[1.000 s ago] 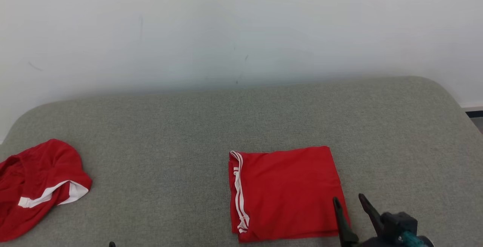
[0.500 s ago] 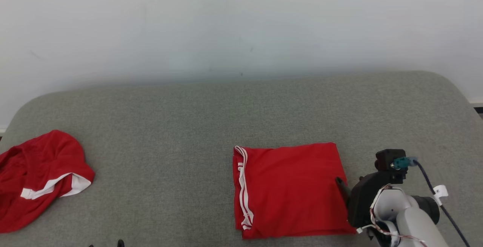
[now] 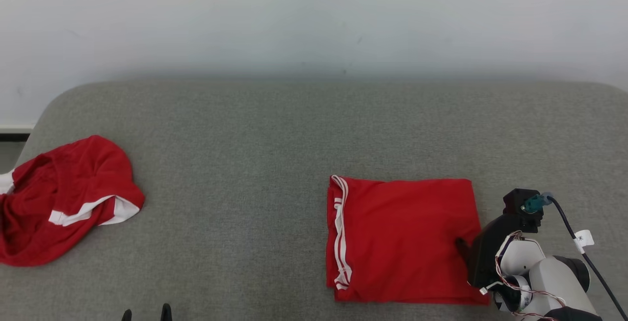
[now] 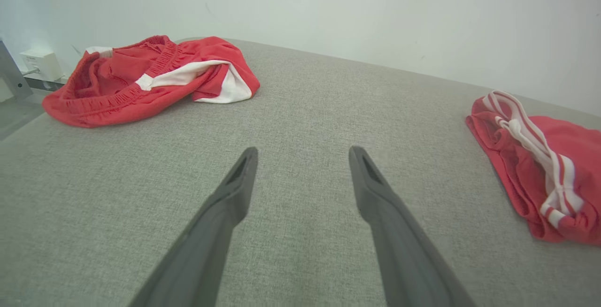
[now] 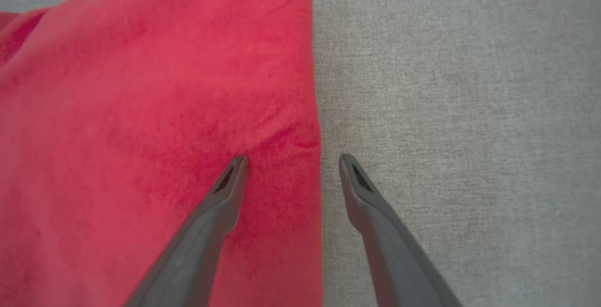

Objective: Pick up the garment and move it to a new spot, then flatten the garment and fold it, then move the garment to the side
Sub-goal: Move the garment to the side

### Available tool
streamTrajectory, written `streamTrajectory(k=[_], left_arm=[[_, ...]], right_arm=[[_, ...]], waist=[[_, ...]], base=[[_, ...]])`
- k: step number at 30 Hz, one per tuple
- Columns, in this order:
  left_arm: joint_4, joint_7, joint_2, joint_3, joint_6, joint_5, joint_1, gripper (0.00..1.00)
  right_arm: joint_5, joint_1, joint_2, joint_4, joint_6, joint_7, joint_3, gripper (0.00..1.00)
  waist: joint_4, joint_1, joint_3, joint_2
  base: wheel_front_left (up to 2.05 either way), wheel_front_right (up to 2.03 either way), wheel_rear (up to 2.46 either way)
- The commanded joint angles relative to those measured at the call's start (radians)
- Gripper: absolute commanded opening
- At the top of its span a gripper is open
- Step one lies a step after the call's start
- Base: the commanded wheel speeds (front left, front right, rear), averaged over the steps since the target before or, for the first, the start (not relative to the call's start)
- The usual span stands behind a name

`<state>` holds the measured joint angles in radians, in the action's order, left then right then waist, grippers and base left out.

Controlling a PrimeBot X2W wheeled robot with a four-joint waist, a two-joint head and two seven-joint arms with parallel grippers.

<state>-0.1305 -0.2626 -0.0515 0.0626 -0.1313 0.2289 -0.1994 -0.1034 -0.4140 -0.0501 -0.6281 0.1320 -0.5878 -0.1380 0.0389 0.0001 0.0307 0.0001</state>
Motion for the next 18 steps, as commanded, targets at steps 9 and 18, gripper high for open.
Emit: streamTrajectory(k=[9, 18], left_arm=[[0.009, -0.003, -0.001, -0.013, 0.001, -0.007, 0.035, 1.0], [0.008, -0.003, -0.001, -0.014, 0.001, -0.005, 0.062, 1.0]], right_arm=[[0.031, -0.032, 0.001, -0.081, -0.003, -0.016, -0.022, 1.0], [0.046, -0.066, -0.029, -0.078, -0.003, -0.031, 0.062, 0.0]], waist=[[0.041, -0.0001, 0.068, -0.0001], [0.035, -0.0001, 0.109, -0.0001]], base=[[0.0, 0.0, 0.0], [0.0, 0.0, 0.0]])
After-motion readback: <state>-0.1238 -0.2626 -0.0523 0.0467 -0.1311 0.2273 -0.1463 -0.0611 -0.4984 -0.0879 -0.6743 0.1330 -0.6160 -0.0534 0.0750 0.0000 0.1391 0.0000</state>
